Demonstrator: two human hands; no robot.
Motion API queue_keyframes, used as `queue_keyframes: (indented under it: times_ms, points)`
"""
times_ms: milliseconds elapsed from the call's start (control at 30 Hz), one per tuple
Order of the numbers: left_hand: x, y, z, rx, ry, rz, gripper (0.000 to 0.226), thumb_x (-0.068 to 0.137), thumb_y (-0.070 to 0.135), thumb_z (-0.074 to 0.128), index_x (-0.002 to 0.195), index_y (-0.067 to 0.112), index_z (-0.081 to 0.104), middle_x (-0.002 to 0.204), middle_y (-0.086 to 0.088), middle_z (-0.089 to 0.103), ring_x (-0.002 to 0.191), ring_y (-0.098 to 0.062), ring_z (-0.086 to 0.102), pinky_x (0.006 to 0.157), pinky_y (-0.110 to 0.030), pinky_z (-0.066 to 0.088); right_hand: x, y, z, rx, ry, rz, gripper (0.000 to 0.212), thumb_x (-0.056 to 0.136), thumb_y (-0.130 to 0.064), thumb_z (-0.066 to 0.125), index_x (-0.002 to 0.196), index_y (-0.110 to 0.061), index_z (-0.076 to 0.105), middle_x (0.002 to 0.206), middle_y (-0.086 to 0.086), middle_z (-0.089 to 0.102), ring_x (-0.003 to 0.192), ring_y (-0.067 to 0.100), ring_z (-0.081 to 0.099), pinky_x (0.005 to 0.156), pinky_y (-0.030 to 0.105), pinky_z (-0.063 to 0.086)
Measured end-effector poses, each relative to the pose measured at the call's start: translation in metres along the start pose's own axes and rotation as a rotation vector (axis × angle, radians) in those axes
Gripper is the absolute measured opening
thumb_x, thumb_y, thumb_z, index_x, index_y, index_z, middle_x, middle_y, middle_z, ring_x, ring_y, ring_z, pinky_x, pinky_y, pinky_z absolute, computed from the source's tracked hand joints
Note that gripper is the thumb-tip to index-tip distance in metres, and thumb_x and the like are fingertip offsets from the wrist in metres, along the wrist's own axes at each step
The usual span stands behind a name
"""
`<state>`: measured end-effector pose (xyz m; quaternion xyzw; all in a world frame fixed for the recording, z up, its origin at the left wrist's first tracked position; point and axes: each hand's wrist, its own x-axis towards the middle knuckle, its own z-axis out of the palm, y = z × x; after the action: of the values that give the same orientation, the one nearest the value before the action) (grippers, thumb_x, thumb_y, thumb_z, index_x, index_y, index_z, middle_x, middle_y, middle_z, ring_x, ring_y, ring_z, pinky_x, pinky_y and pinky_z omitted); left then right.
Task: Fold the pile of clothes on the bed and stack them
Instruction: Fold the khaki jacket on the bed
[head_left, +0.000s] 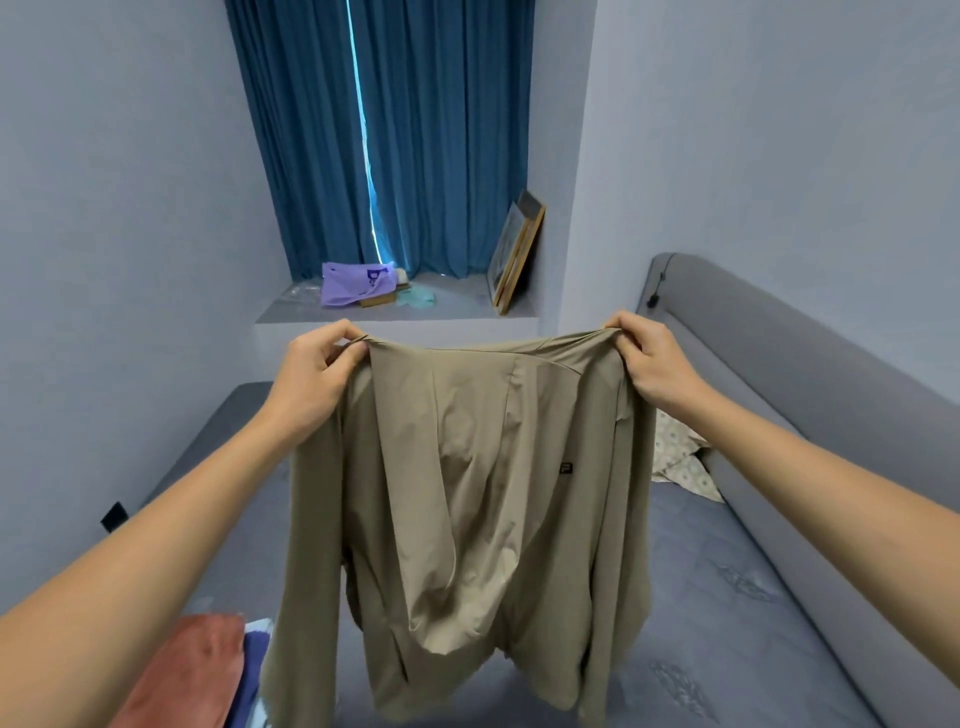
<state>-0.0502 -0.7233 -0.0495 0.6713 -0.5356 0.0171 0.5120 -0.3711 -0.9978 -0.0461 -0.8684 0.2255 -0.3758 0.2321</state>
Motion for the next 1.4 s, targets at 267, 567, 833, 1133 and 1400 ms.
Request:
queue_keyframes:
  times_ms: [267, 567, 833, 1133, 1400]
  points:
    - [0.020, -0.074, 0.075, 0.058, -0.060, -0.115, 0.017, 0.104, 0.012, 0.062, 0.090, 0.018, 0.071, 0.086, 0.009, 0.074, 0.078, 0.002, 0.064, 0.073, -0.017, 0.047, 0.022, 0.096, 0.050, 0.010, -0.141, 0.102, 0.023, 0.103, 0.006, 0.049, 0.095, -0.009, 0.063, 0.088, 0.007, 0.065, 0.084, 0.004, 0.055, 0.080, 0.013, 0.040]
    - [0.026, -0.310, 0.277, 0.197, -0.165, -0.389, 0.027, 0.104, 0.016, 0.062, 0.085, 0.036, 0.067, 0.089, 0.018, 0.073, 0.082, 0.003, 0.066, 0.074, -0.015, 0.046, 0.028, 0.374, 0.243, 0.058, -0.387, 0.233, 0.023, 0.104, 0.002, 0.047, 0.095, -0.010, 0.064, 0.091, 0.001, 0.067, 0.090, 0.019, 0.062, 0.087, 0.036, 0.046]
    - [-0.045, -0.552, 0.464, 0.334, -0.219, -0.502, 0.023, 0.105, 0.017, 0.059, 0.085, 0.028, 0.061, 0.080, 0.009, 0.069, 0.081, -0.019, 0.065, 0.076, -0.039, 0.050, -0.024, 0.601, 0.428, -0.022, -0.527, 0.299, 0.020, 0.106, -0.007, 0.049, 0.094, -0.011, 0.064, 0.089, 0.001, 0.069, 0.089, 0.028, 0.064, 0.085, 0.042, 0.048]
    - [-0.071, -0.644, 0.567, 0.697, -0.251, -0.541, 0.020, 0.103, 0.021, 0.054, 0.118, 0.009, 0.056, 0.125, -0.027, 0.049, 0.120, -0.047, 0.046, 0.098, -0.057, 0.043, -0.055, 0.706, 0.515, -0.054, -0.422, 0.487, 0.019, 0.105, -0.019, 0.057, 0.095, -0.005, 0.065, 0.089, 0.015, 0.070, 0.085, 0.027, 0.060, 0.079, 0.036, 0.042]
    - [-0.040, -0.588, 0.674, 0.405, -0.527, -0.285, 0.036, 0.103, 0.022, 0.058, 0.138, 0.013, 0.057, 0.131, -0.015, 0.052, 0.124, -0.037, 0.048, 0.109, -0.048, 0.039, -0.086, 0.717, 0.481, 0.178, -0.361, 0.770, 0.022, 0.098, -0.028, 0.072, 0.106, -0.008, 0.067, 0.071, 0.003, 0.055, 0.070, 0.011, 0.052, 0.069, 0.027, 0.042]
